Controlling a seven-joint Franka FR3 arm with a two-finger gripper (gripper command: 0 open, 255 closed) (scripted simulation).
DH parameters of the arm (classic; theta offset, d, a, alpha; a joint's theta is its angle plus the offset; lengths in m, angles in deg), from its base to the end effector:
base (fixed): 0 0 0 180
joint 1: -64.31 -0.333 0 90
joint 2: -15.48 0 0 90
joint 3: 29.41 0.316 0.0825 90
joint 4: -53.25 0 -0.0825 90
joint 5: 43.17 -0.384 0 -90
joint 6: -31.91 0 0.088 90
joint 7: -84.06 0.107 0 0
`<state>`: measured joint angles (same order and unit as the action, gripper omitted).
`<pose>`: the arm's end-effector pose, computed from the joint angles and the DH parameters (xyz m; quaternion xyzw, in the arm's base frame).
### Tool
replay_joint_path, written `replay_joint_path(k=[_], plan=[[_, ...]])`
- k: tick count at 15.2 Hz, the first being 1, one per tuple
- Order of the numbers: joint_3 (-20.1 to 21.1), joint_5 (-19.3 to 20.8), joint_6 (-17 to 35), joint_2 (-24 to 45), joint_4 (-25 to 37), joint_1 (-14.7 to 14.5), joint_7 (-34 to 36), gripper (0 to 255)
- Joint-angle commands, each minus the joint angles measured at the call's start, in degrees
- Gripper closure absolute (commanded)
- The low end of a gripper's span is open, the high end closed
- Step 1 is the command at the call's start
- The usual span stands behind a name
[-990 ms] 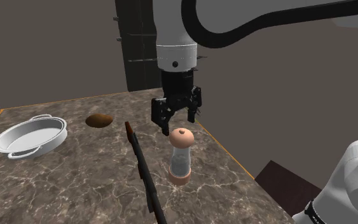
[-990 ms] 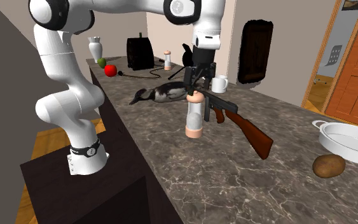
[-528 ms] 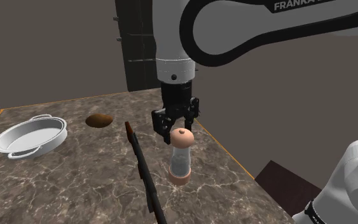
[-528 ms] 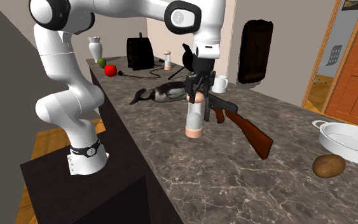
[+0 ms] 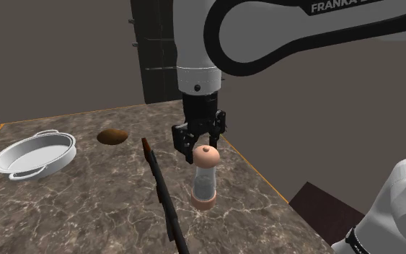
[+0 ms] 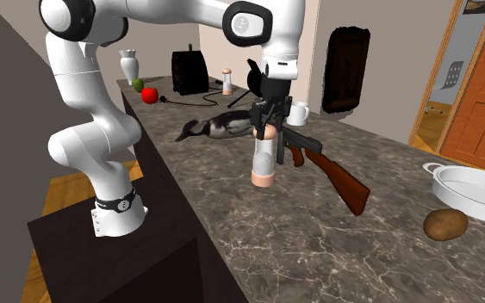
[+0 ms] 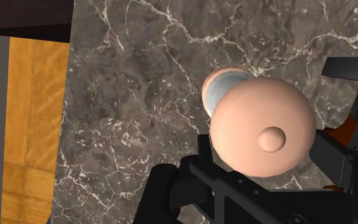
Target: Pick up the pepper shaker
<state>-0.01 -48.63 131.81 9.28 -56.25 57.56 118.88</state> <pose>0.4135 0.3239 0.5284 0.9991 -0.0005 -0.0412 0.0046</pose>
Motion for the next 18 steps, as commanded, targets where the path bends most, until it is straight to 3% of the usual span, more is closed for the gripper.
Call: replay_joint_path(k=[1,18], plan=[[0.0,0.0,-0.1,0.1,0.0,0.0,0.0,255],[-0.1,0.7,-11.9,1.2,12.8,0.2,0.9,255]])
